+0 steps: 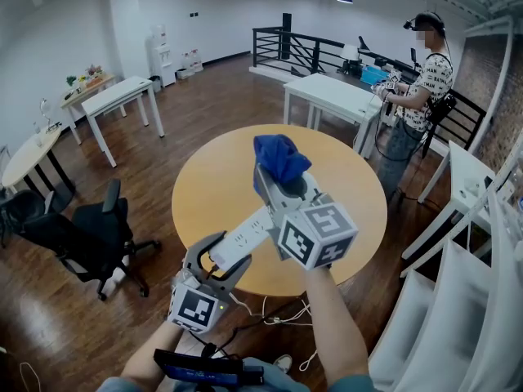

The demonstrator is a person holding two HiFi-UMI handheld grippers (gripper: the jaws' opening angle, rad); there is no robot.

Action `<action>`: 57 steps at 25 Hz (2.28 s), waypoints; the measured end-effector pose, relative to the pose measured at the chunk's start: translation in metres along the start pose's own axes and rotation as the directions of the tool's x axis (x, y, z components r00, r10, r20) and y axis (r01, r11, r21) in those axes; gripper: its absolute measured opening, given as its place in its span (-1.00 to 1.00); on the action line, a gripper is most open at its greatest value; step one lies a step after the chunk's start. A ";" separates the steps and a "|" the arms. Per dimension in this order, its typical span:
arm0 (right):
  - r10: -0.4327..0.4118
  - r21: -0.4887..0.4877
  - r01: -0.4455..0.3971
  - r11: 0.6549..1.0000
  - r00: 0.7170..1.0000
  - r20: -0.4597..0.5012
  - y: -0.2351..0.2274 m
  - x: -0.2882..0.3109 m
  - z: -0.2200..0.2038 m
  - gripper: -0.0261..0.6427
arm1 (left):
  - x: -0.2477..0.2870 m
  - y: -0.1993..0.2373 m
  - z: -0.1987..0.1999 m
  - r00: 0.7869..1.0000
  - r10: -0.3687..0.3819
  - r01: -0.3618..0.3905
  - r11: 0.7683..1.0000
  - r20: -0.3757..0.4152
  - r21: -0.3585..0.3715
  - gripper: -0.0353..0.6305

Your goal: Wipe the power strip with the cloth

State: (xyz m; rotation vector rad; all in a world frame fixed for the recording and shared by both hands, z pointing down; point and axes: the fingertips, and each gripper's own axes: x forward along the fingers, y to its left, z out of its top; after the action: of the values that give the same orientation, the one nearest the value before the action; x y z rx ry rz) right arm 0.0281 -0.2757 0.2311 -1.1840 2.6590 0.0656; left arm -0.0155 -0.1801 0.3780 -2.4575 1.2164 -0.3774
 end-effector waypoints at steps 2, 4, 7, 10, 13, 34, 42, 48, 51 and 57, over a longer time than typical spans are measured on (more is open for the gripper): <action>-0.010 -0.007 0.010 1.000 1.000 0.001 -0.006 -0.001 0.002 -0.72 | 0.001 0.000 0.000 1.000 -0.003 0.003 1.000 0.000 0.000 -0.05; -0.018 -0.016 0.018 1.000 1.000 0.002 -0.011 -0.001 0.004 -0.72 | 0.002 0.000 0.001 1.000 -0.006 0.006 1.000 -0.001 0.002 -0.05; -0.031 -0.019 0.031 0.999 0.999 0.011 -0.017 -0.002 0.008 -0.72 | 0.001 0.000 0.001 1.000 -0.006 0.006 1.000 0.003 -0.001 -0.05; -0.051 -0.013 0.051 0.999 0.998 0.020 -0.024 -0.005 0.010 -0.72 | 0.000 0.000 0.000 1.000 -0.005 0.005 1.000 0.005 -0.003 -0.05; -0.072 -0.012 0.072 0.997 0.997 0.029 -0.032 -0.008 0.013 -0.72 | -0.002 0.000 -0.001 1.000 -0.003 0.003 1.000 0.006 -0.006 -0.05; -0.098 0.023 0.098 0.995 0.994 0.037 -0.037 -0.025 0.003 -0.72 | -0.002 0.023 -0.007 0.999 0.038 -0.036 0.994 0.019 -0.106 -0.05; -0.099 0.035 0.097 0.995 0.994 0.046 -0.035 -0.032 0.000 -0.72 | -0.004 0.034 -0.010 0.998 0.061 -0.059 0.985 0.010 -0.162 -0.05; -0.100 0.036 0.098 0.995 0.994 0.045 -0.034 -0.033 0.000 -0.72 | -0.005 0.034 -0.008 0.998 0.065 -0.063 0.985 0.008 -0.163 -0.05; -0.103 0.038 0.101 0.994 0.993 0.050 -0.034 -0.035 0.001 -0.72 | -0.004 0.035 -0.008 0.998 0.066 -0.064 0.984 0.007 -0.168 -0.05; -0.104 0.050 0.100 0.994 0.992 0.074 -0.027 -0.043 -0.003 -0.72 | -0.005 0.041 -0.009 0.997 0.079 -0.075 0.974 0.012 -0.215 -0.05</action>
State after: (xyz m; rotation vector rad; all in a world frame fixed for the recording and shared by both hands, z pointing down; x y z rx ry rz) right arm 0.0748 -0.2630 0.2447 -1.2742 2.5163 0.0314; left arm -0.0505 -0.2011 0.3680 -2.5752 1.4045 -0.2077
